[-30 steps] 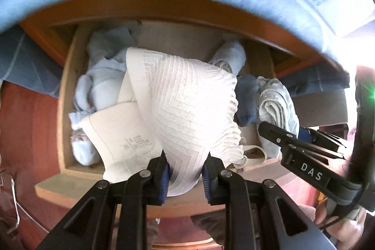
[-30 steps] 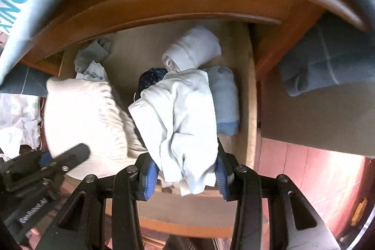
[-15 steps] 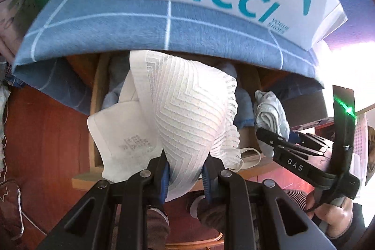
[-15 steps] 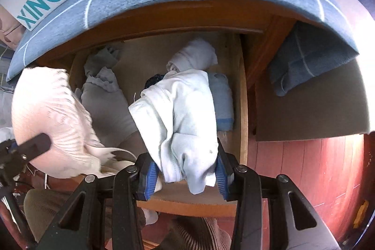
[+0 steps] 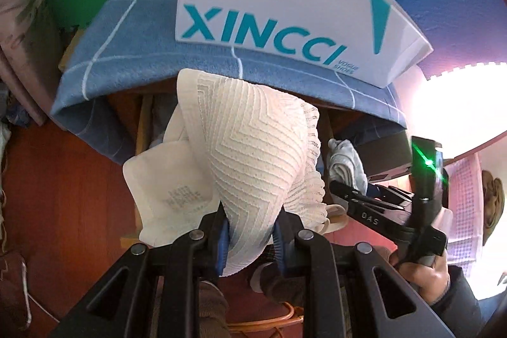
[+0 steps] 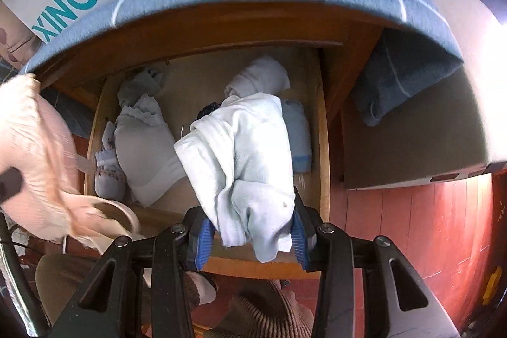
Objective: Take underwear out of drawer
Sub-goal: 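Lift the beige bra with the left gripper while the right gripper holds the white underwear, then carry the beige bra with the left gripper into the white box and release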
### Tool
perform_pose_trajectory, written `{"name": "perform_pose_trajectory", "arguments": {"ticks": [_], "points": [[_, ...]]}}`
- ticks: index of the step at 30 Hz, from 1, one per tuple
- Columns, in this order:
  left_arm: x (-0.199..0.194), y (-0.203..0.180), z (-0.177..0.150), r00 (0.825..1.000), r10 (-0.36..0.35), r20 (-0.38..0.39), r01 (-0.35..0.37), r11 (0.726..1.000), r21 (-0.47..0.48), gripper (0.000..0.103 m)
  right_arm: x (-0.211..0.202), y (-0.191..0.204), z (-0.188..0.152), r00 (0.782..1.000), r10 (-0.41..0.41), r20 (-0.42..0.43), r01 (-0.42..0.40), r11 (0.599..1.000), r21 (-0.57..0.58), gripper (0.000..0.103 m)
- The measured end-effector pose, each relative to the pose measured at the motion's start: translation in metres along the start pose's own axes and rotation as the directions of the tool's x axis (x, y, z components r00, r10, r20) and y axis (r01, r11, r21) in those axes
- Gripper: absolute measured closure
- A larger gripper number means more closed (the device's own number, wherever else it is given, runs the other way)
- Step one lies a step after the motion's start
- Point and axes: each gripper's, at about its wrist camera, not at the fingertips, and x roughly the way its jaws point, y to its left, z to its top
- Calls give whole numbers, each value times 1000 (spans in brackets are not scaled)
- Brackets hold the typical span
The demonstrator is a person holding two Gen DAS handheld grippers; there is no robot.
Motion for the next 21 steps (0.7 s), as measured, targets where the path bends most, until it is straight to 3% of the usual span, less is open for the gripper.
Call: {"name": "perform_pose_trajectory", "arguments": {"ticks": [6,13,21], "points": [[-32,-8,2,999,14,51,-17,998,60,80,1,-5,-3,1000,19,-1,-19,1000,23,65],[-72,-10,14,992,15,124,-23,998,66,80,5,-4,-4,1000,2,-16,-2,1000,5,65],[-117,-20,30,980,10,199,-26,997,77,80,9,1,-5,998,-64,-27,63,997,-45,65]]}}
